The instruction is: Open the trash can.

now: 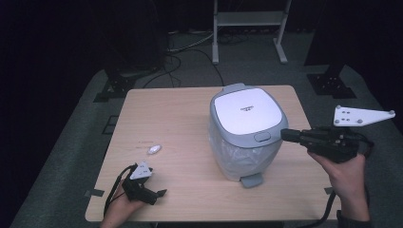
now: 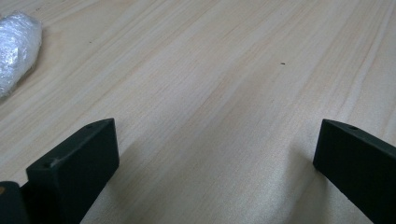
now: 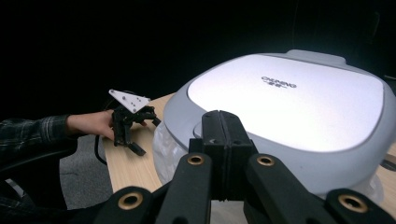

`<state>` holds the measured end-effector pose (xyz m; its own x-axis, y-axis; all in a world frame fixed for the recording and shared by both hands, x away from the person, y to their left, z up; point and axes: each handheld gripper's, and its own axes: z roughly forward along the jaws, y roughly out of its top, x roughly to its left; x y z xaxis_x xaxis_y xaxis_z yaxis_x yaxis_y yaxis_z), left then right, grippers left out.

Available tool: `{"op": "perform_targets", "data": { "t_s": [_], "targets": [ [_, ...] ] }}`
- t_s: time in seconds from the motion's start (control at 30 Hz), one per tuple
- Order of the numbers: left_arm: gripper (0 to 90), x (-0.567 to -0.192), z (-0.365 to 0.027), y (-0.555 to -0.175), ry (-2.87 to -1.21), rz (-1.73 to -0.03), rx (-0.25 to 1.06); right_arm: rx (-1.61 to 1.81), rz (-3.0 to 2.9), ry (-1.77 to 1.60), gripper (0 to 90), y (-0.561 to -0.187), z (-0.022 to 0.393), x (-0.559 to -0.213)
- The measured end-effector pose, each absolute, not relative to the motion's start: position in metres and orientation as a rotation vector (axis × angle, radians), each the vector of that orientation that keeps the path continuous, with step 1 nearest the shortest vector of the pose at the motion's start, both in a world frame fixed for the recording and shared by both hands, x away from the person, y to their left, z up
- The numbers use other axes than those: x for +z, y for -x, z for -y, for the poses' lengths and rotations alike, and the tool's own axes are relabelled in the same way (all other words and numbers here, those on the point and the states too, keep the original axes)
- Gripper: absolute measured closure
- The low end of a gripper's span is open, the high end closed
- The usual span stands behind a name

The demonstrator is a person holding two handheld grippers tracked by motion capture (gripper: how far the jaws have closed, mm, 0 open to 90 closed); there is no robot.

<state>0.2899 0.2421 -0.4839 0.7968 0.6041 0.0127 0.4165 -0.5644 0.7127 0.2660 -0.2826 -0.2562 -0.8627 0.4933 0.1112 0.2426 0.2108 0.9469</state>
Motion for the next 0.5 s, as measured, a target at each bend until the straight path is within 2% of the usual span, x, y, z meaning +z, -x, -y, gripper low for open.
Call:
{"op": "perform_targets", "data": {
  "t_s": [0.5],
  "targets": [
    [0.0, -0.484, -0.242, -0.29, -2.251, -0.75, 0.331, 1.705, -2.32, -0.673, 89.6, -0.278, 0.262, -0.26]
  ]
}}
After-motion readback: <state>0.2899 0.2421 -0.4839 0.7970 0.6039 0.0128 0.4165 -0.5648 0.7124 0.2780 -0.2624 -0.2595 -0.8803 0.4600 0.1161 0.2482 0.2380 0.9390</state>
